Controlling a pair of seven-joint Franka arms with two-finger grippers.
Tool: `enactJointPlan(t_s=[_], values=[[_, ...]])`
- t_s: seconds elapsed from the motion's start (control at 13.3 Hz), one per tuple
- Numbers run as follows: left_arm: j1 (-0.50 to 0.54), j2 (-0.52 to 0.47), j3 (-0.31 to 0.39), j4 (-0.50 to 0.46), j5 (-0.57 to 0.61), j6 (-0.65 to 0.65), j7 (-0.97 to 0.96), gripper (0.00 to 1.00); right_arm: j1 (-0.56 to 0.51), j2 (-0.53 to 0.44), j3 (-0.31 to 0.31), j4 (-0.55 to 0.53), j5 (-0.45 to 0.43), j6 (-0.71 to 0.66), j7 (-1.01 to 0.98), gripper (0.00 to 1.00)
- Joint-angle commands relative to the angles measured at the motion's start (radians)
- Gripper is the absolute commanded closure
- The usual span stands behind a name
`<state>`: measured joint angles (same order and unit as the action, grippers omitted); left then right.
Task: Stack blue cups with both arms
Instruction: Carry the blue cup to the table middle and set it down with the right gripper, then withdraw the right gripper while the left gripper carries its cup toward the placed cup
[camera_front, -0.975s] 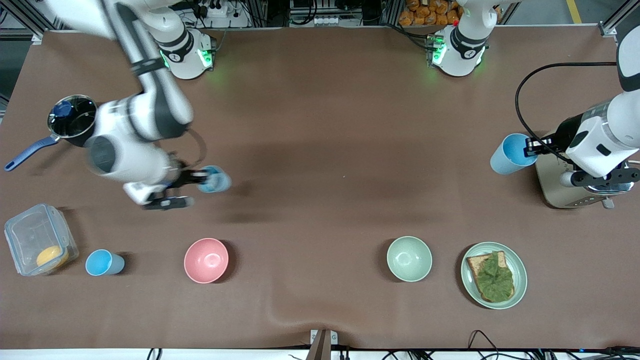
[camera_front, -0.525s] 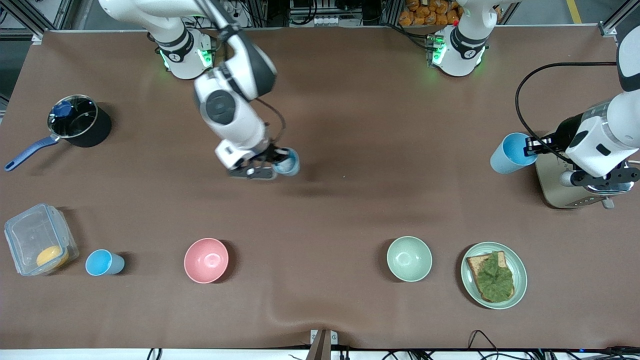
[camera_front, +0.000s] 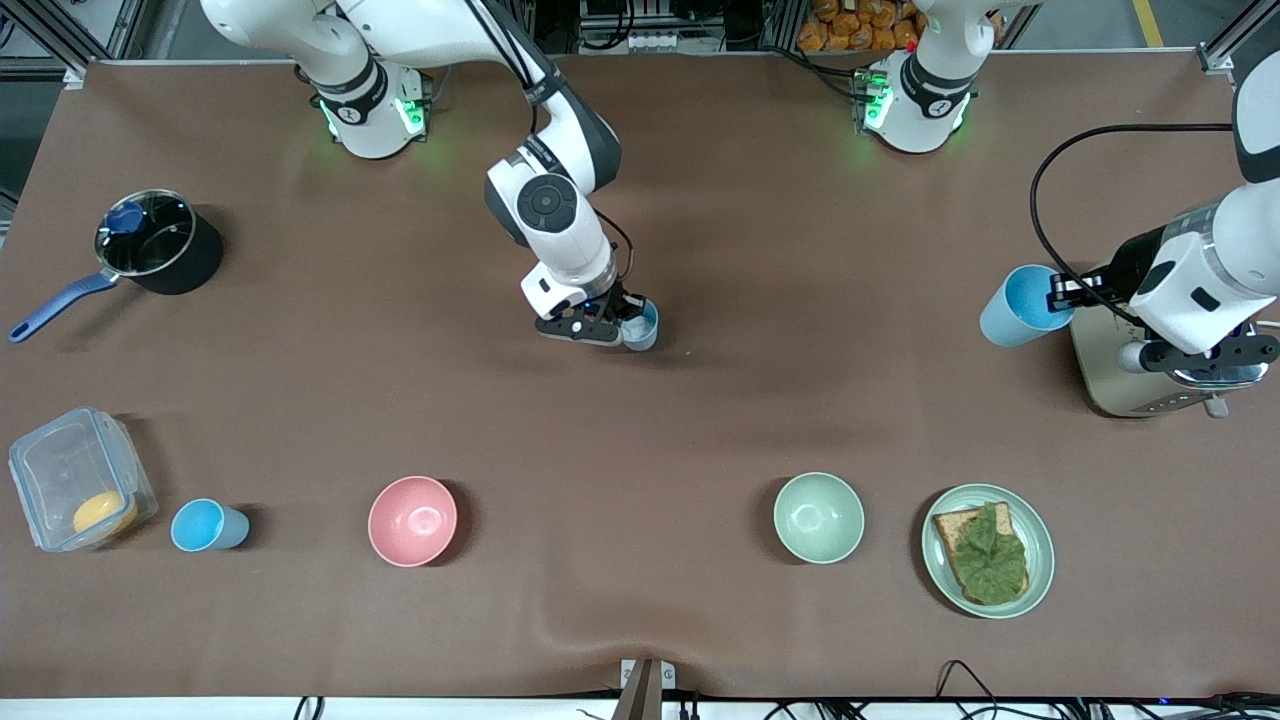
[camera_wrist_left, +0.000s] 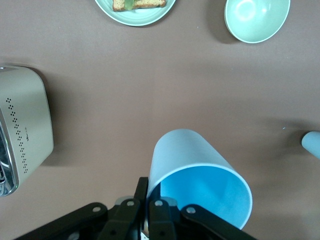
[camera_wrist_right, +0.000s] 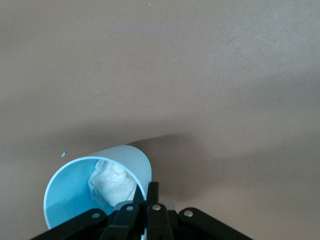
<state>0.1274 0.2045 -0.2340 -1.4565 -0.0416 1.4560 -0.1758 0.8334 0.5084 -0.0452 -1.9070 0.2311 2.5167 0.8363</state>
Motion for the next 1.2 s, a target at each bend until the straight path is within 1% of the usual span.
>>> enactJointPlan(t_s=[0.0,0.07,0.15,0.22,0.45,0.75,0.82,0.97,1.12], values=[[0.003,-0.01,-0.002,0.004,-0.006,-0.016,0.019,1.0,0.026,0.022,-0.016,0.014,0.016,0.022,0.043,0.79],[0.003,-0.01,-0.002,0.004,-0.007,-0.016,0.019,1.0,0.026,0.022,-0.016,0.014,0.016,0.021,0.044,0.43],[0.003,-0.007,-0.002,0.004,-0.004,-0.014,0.019,1.0,0.024,0.019,-0.016,0.014,0.016,0.019,0.044,0.24],[0.004,-0.01,-0.002,0.004,-0.004,-0.016,0.019,1.0,0.024,0.015,-0.019,0.014,0.016,0.019,0.062,0.0],[0.003,-0.01,-0.002,0.004,-0.004,-0.014,0.013,1.0,0.012,-0.005,-0.025,0.045,0.014,-0.025,0.089,0.0],[0.0,-0.005,-0.004,0.004,-0.004,-0.014,0.01,1.0,-0.068,-0.039,-0.028,0.179,0.002,-0.283,0.072,0.0],[-0.003,-0.004,-0.013,0.005,-0.009,-0.014,0.001,1.0,-0.095,-0.048,-0.028,0.206,0.002,-0.338,0.041,0.0],[-0.005,0.001,-0.068,0.007,-0.01,-0.014,-0.026,1.0,-0.158,-0.068,-0.028,0.261,0.002,-0.459,-0.052,0.0],[-0.017,0.006,-0.134,0.01,-0.014,-0.006,-0.14,1.0,-0.233,-0.091,-0.028,0.31,0.002,-0.571,-0.141,0.0]])
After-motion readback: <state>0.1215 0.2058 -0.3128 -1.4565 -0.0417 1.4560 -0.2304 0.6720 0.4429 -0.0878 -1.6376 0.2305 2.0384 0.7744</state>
